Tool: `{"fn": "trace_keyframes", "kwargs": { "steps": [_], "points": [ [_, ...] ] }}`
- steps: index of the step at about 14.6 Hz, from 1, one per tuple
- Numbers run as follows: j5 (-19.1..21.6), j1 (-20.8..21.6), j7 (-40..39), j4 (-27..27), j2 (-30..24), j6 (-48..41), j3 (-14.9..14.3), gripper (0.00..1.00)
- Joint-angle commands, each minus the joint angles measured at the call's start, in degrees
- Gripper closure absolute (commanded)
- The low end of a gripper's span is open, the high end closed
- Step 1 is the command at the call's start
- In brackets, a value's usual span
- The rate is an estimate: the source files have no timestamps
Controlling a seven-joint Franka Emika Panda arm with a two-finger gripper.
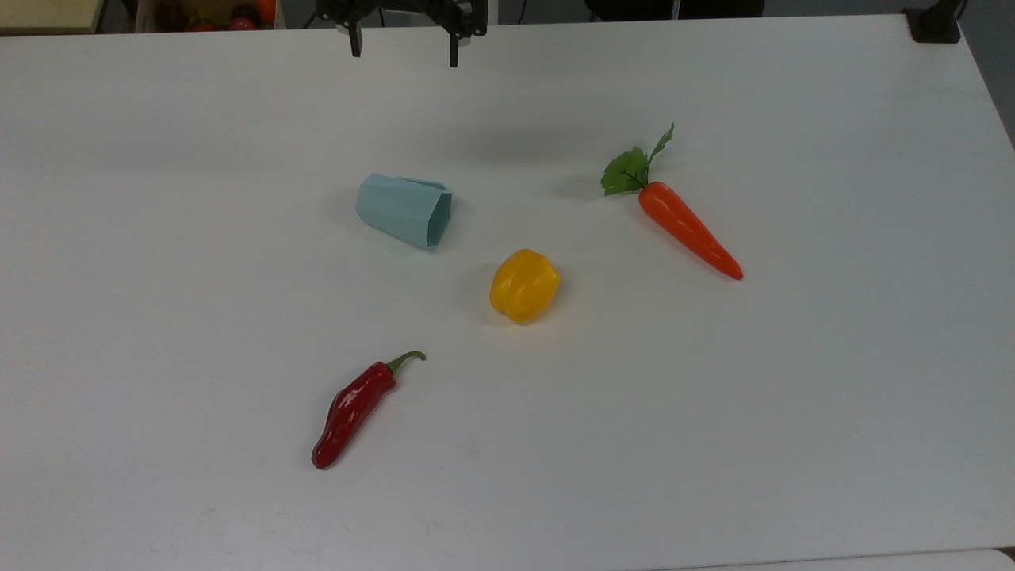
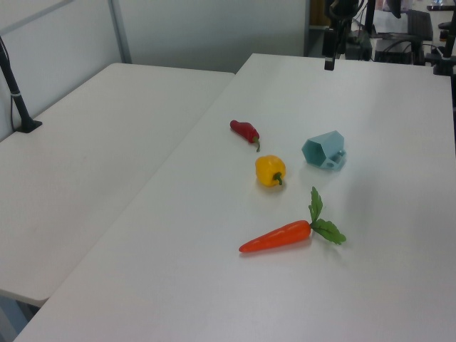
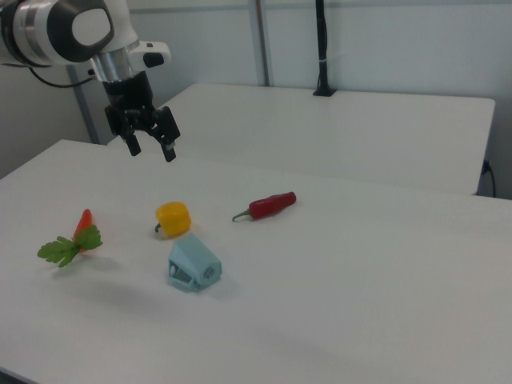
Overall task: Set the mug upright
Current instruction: 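Move the gripper toward the light-blue mug lying on its side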
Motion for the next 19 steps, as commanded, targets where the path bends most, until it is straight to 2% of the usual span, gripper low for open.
{"fn": "trace_keyframes", "kwargs": {
  "steps": [1, 10, 12, 15, 19],
  "points": [
    [0.65, 0.57, -1.62, -1.51, -1.52, -1.72, -0.90, 0.00],
    [-0.40, 1.62, 1.17, -1.86, 0.58, -3.31, -0.29, 0.00],
    [-6.97, 4.95, 7.05, -2.57, 2.86, -3.39, -0.20, 0.00],
    [-11.56, 7.24, 13.12, -2.57, 7.34, -3.31, -0.20, 0.00],
    [-21.04, 10.75, 24.01, -2.39, 15.95, -5.33, -0.20, 0.00]
  ]
}}
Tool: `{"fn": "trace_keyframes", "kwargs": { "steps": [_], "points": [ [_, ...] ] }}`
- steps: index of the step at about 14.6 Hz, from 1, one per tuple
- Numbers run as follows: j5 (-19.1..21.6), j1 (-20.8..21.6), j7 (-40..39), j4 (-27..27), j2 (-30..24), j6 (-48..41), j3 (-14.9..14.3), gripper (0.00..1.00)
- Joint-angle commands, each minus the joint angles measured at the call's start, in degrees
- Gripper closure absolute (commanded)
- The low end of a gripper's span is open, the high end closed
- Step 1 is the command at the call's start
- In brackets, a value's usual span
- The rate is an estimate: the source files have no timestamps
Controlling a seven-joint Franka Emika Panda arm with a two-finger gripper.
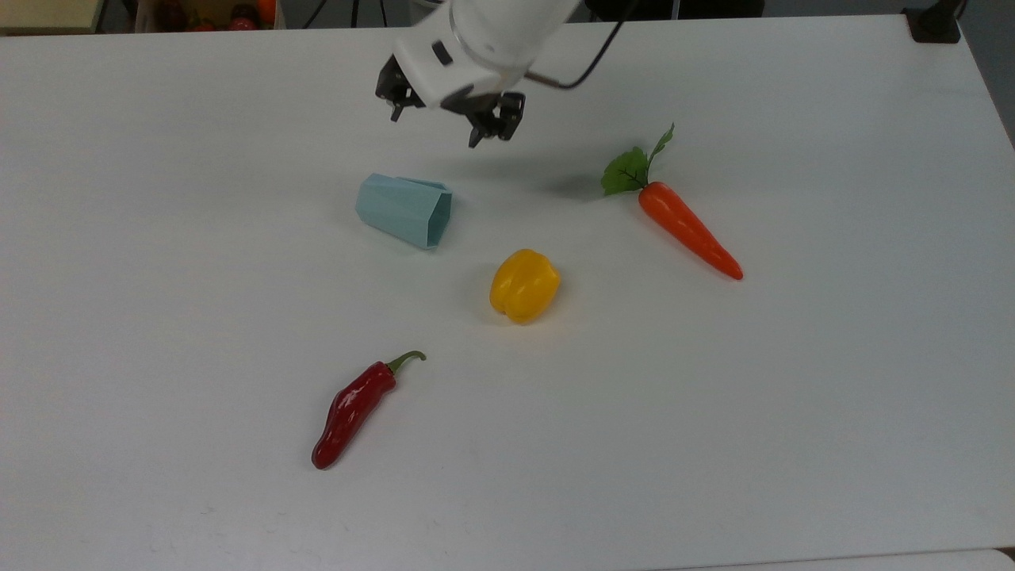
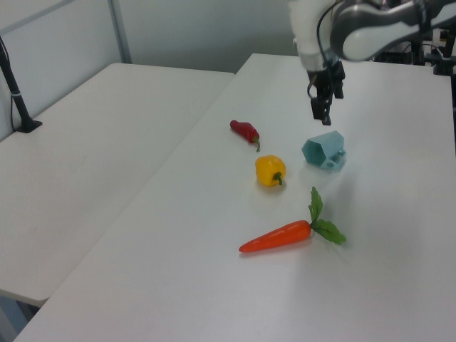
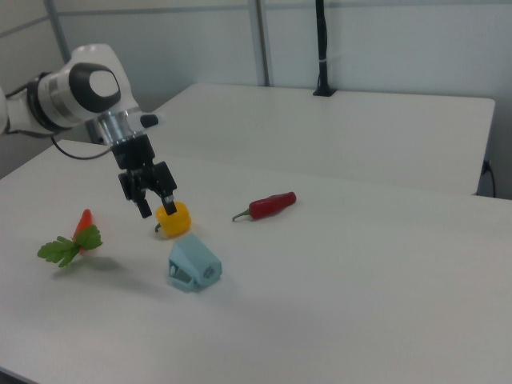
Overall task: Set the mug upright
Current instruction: 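Lower the gripper onto the mug and close on its rim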
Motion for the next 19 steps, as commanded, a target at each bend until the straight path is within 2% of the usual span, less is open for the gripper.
{"fn": "trace_keyframes", "kwargs": {
  "steps": [1, 5, 14, 19],
  "points": [
    [-5.83, 2.51, 8.09, 0.77, 5.34, -2.29, -0.31, 0.00],
    [-10.49, 3.49, 15.04, 1.13, 9.74, -1.85, -0.31, 0.00],
    [-10.84, 4.45, 20.06, 1.21, 12.64, 2.19, -0.30, 0.01],
    [-17.60, 4.54, 20.15, 2.45, 13.97, 0.79, -0.31, 0.03]
  ]
}}
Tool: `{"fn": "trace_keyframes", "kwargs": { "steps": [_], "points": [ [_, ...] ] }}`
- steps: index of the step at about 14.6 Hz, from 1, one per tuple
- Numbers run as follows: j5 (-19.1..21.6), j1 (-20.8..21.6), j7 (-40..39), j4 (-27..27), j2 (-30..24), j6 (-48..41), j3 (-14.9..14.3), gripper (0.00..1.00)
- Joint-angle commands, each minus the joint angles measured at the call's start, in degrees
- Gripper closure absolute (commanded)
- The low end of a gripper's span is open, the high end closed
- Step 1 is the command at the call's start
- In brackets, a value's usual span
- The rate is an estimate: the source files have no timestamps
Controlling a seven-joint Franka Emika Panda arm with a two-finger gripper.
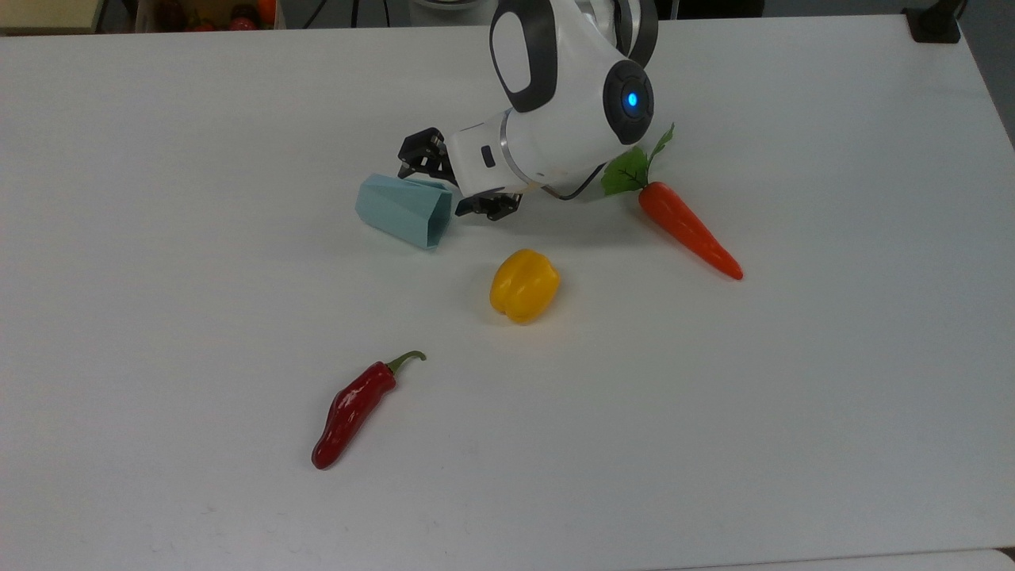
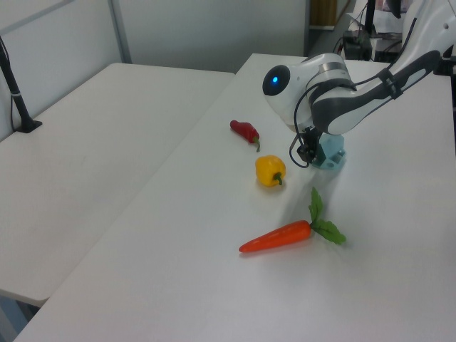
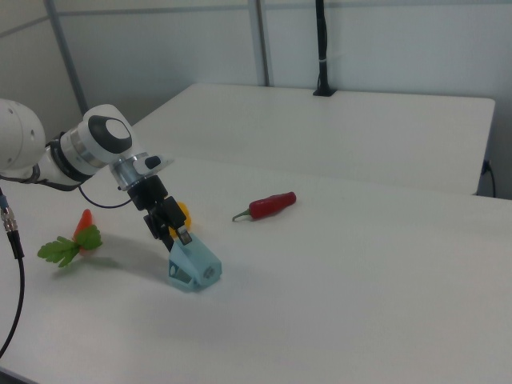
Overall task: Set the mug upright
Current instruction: 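Hold the mug and rotate it upward so its base faces the table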
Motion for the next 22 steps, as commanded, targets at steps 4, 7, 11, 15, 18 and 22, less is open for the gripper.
{"fn": "trace_keyframes", "kwargs": {
  "steps": [4, 7, 11, 15, 18, 22],
  "points": [
    [-5.28, 1.37, 0.89, 0.19, 2.00, -3.19, -0.32, 0.29],
    [-5.28, 1.37, 0.80, 0.19, 2.36, -3.45, -0.32, 0.45],
    [-5.98, 1.20, -0.17, 0.45, 2.18, -5.21, -0.32, 0.67],
    [-6.42, 1.02, -0.87, 0.72, 1.74, -6.26, -0.58, 0.87],
    [-6.77, 0.76, -4.55, 0.89, 0.51, -7.85, -0.76, 0.93],
    [-6.60, -0.38, -7.71, 0.98, -1.68, -8.11, -0.85, 0.97]
  ]
}}
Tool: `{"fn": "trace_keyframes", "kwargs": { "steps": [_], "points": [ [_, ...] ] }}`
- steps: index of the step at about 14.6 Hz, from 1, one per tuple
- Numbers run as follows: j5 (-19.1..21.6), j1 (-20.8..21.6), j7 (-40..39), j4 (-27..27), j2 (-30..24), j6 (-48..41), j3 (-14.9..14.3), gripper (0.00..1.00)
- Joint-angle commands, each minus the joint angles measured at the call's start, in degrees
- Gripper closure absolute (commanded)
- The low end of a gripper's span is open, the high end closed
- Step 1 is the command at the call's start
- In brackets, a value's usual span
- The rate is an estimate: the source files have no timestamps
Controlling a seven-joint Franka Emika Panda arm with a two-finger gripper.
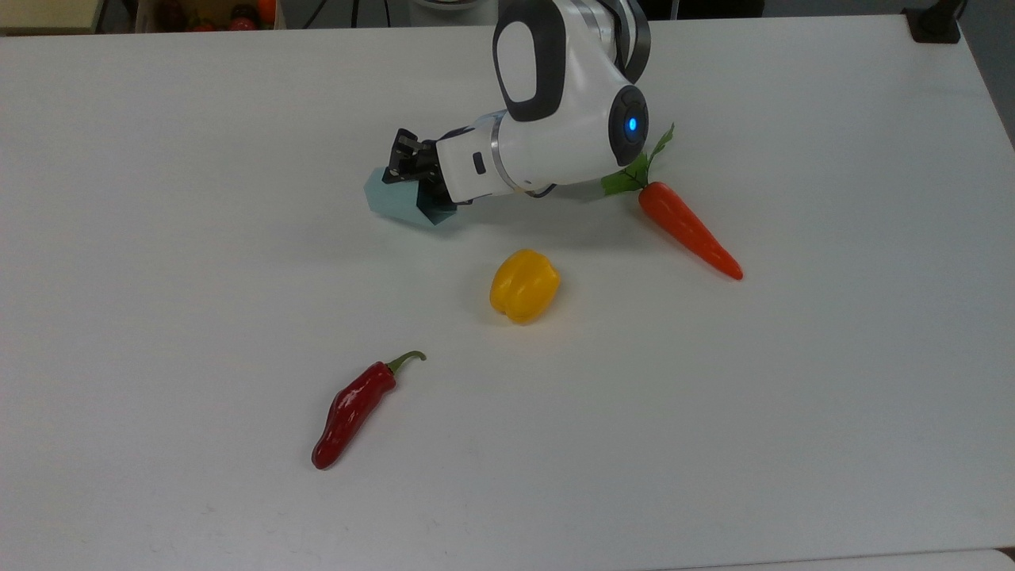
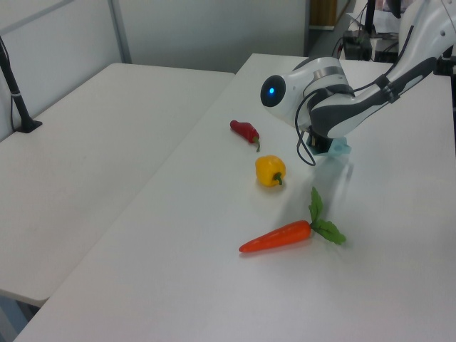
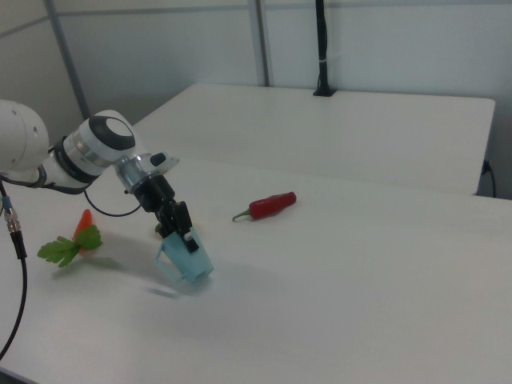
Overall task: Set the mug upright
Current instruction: 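Hold the mug and rotate it upward so its base faces the table, then lower the upright mug onto the table beside the yellow pepper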
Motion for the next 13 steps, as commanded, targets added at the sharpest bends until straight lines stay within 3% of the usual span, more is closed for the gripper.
{"fn": "trace_keyframes", "kwargs": {
  "steps": [1, 3, 5, 6, 13],
  "points": [
    [0.79, -1.33, -5.02, -0.51, -3.86, -0.49, -0.20, 0.97],
    [3.06, -3.34, -10.36, 0.27, -5.70, 0.56, 0.24, 0.97],
    [12.60, -5.19, -14.94, 1.07, -6.76, 5.88, 0.25, 0.96],
    [15.44, -5.55, -16.18, 0.72, -7.29, 9.49, 0.24, 0.96],
    [30.65, -8.27, -30.31, -1.65, -7.30, 20.50, 0.25, 0.94]
  ]
}}
